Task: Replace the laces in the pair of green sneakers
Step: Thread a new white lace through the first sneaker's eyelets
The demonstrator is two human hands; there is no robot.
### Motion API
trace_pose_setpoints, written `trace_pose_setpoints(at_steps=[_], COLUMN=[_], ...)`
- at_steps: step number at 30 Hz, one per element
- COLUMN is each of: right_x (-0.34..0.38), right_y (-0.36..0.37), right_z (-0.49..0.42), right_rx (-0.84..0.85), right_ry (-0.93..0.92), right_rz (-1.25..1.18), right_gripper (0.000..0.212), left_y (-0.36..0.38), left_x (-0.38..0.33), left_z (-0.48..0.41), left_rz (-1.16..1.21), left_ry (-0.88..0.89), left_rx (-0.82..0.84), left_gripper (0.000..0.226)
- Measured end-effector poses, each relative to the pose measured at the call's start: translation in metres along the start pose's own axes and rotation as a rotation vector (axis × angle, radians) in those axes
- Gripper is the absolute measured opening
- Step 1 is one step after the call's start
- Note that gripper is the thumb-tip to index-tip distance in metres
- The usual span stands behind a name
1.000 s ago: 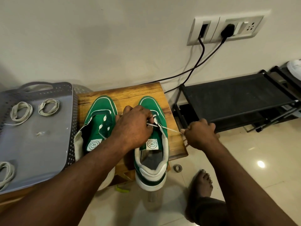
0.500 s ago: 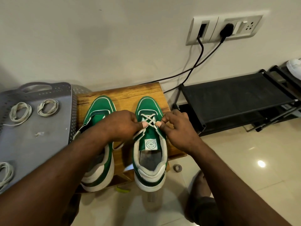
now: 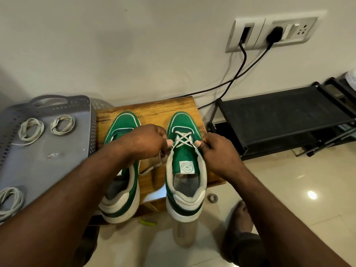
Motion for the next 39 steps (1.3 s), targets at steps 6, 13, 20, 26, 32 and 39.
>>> trace_pose_setpoints(at_steps=[6, 13, 20, 26, 32, 39], right_x=[-0.003, 0.009, 0.009, 0.013, 0.031, 0.04], right_y=[-0.001, -0.015, -0.008, -0.016, -0.027, -0.036], right_z=[0.002, 0.006, 0.006, 0.006, 0.012, 0.02], right_rx=[-0.006, 0.06, 0.066, -0.013, 0.02, 0.009], right_ry=[0.07, -0.019, 0.045, -0.087, -0.389, -0.511], right_rz=[-0.204, -0.691, -0.799, -0.806, -0.942, -1.001], right_gripper=[0.02, 0.013, 0.015, 0.013, 0.014, 0.011], left_y=[0.001, -0.003, -0.003, -0.01, -0.008, -0.004], left_x=[-0.001, -0.006, -0.008, -0.005, -0.02, -0.033], left_z=[-0.001, 0.005, 0.006, 0.003, 0.004, 0.008], left_rz=[0.029, -0.005, -0.007, -0.051, 0.029, 0.169], left_ry=[-0.027, 0.002, 0.006, 0.056, 0.375, 0.535], left_rx=[-0.081, -0.12, -0.161, -0.271, -0.376, -0.217], left_gripper=[0.016, 0.014, 0.019, 0.021, 0.021, 0.017])
Point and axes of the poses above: each hand's wrist, its own z-axis away from the middle knuckle, its own y-axis out of the palm, x = y × z, the point moved 2 cm from there along -z, towards the middle knuckle, and after that the axes turned 15 degrees about -z, right-handed, at the moved point
